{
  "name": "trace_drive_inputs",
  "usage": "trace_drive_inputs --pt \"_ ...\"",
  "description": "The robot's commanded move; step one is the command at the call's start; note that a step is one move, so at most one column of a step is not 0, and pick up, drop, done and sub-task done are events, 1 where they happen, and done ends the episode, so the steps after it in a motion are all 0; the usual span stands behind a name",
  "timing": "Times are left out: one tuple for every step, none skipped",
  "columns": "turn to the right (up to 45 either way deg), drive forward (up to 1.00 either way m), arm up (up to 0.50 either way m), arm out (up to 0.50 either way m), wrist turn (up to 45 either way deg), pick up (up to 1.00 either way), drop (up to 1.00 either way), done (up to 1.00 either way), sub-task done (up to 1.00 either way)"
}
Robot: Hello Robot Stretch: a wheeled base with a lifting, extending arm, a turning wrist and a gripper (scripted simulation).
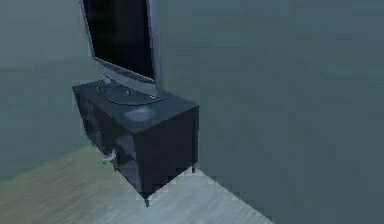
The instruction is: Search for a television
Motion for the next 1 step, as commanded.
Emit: trace_drive_inputs --pt "0.0 0.55 0.0 0.0 0.0 0.0 0.0 0.0 0.0"
